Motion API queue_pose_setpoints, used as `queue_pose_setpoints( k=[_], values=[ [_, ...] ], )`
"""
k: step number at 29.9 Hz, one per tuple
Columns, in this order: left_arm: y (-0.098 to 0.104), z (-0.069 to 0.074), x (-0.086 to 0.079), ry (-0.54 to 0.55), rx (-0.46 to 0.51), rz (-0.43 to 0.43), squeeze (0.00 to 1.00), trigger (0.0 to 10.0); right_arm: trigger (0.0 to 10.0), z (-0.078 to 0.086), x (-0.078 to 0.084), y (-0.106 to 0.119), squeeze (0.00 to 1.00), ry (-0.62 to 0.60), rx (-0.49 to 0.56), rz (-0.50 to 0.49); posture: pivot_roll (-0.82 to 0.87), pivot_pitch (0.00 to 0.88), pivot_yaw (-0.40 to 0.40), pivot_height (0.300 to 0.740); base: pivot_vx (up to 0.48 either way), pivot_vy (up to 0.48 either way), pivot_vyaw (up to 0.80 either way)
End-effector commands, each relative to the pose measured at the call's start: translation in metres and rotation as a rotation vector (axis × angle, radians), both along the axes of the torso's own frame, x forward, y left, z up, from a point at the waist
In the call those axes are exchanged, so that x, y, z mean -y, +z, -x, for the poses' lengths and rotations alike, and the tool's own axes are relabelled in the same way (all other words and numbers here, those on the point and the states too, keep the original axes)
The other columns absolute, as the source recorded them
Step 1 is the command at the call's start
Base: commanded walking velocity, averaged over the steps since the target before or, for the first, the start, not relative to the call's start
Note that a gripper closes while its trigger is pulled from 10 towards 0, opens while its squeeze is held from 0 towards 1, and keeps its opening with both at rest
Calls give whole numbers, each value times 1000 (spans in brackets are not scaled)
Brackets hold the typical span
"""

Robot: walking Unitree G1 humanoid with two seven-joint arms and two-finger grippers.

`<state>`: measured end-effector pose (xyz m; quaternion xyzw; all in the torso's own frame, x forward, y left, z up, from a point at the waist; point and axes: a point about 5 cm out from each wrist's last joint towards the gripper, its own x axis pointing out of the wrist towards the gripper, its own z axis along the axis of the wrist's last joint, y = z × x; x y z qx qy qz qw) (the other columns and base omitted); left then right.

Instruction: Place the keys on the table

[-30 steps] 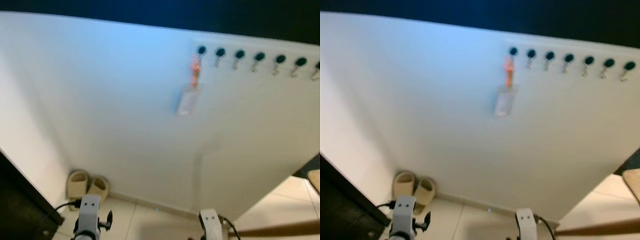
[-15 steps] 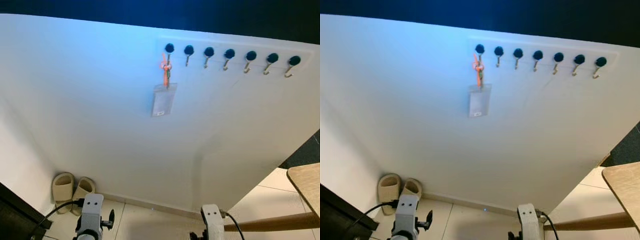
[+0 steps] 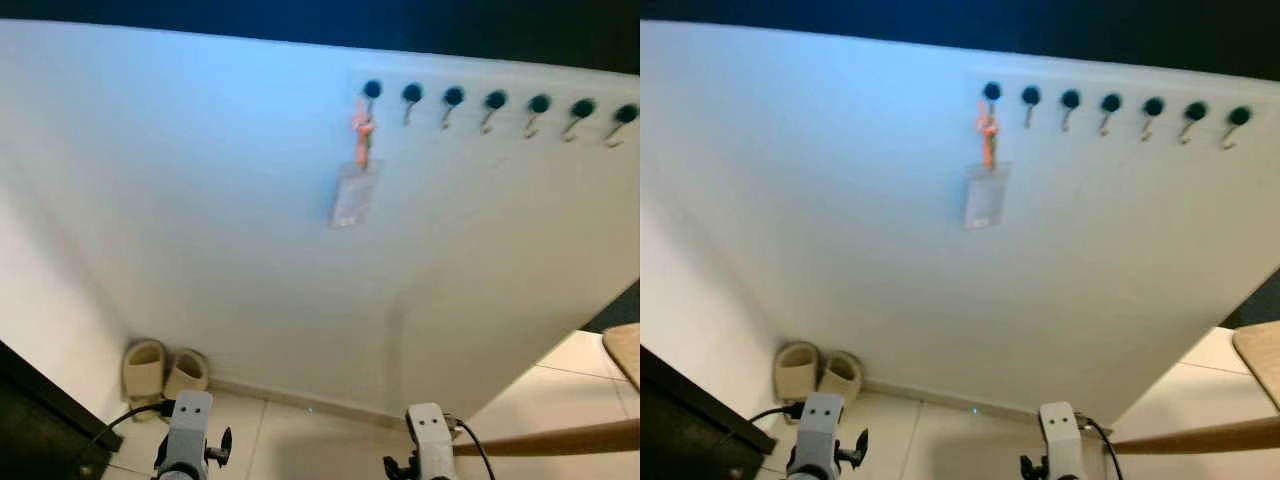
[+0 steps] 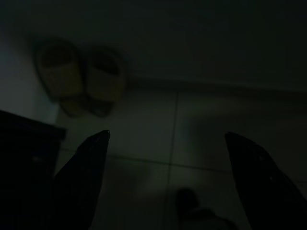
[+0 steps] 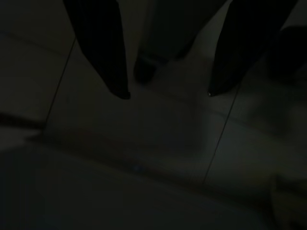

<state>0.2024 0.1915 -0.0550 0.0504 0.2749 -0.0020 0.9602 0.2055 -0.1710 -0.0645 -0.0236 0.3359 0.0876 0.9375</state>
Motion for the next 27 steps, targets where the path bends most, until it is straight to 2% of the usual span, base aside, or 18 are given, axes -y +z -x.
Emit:
queue_pose_setpoints(
  k=[1, 2, 3, 5, 6, 8, 11, 12, 13, 14, 16, 19, 21, 23, 27],
  values=[
    [6, -1, 0, -35, 62, -3, 0, 10000, 10000, -16, -7, 17, 0, 54, 175, 48, 70, 79, -20, 740, 0, 0, 0],
    [6, -1, 0, -35, 62, -3, 0, 10000, 10000, -16, -7, 17, 0, 54, 175, 48, 70, 79, -20, 740, 0, 0, 0],
    [8, -2, 0, -44, 83, -3, 0, 10000, 10000, -19, -7, 21, 0, 59, 219, 61, 70, 79, -20, 740, 0, 0, 0],
    [20, -11, 4, -88, 175, 14, 0, 10000, 10000, -32, -5, 42, 0, 66, 404, 105, 68, 80, -19, 740, 0, 0, 0],
    [20, -11, 4, -88, 175, 14, 0, 10000, 10000, -32, -5, 42, 0, 66, 404, 105, 68, 80, -19, 740, 0, 0, 0],
    [44, -25, 14, -172, 325, 55, 0, 10000, 10000, -47, -2, 73, 0, 32, 634, 128, 63, 82, -15, 740, 0, 0, 0],
    [67, -34, 27, -263, 441, 83, 0, 10000, 10000, -57, -1, 100, 0, -6, 803, 142, 62, 83, -15, 740, 0, 0, 0],
    [67, -34, 27, -263, 441, 83, 0, 10000, 10000, -57, -1, 100, 0, -6, 803, 142, 62, 83, -15, 740, 0, 0, 0],
    [73, -37, 32, -286, 470, 92, 0, 10000, 10000, -60, -2, 108, 0, -12, 845, 147, 60, 85, -14, 740, 0, 0, 0],
    [89, -43, 42, -340, 543, 103, 0, 10000, 10000, -66, -5, 125, 0, -23, 942, 152, 59, 85, -15, 740, 0, 0, 0],
    [101, -47, 52, -382, 593, 112, 0, 10000, 10000, -72, -8, 141, 0, -39, 1020, 146, 57, 88, -16, 740, 0, 0, 0],
    [107, -49, 58, -411, 616, 118, 0, 10000, 10000, -76, -9, 150, 0, -53, 1056, 146, 57, 88, -17, 740, 0, 0, 0],
    [123, -53, 70, -466, 661, 140, 0, 10000, 10000, -86, -12, 169, 0, -78, 1126, 137, 56, 88, -18, 740, 0, 0, 0],
    [130, -54, 76, -488, 678, 153, 0, 10000, 10000, -90, -14, 178, 0, -87, 1154, 130, 56, 88, -18, 740, 0, 0, 0],
    [148, -63, 86, -478, 695, 170, 0, 10000, 10000, -105, -23, 200, 0, -44, 1191, 69, 55, 87, -19, 740, 0, 0, 0]
  ],
)
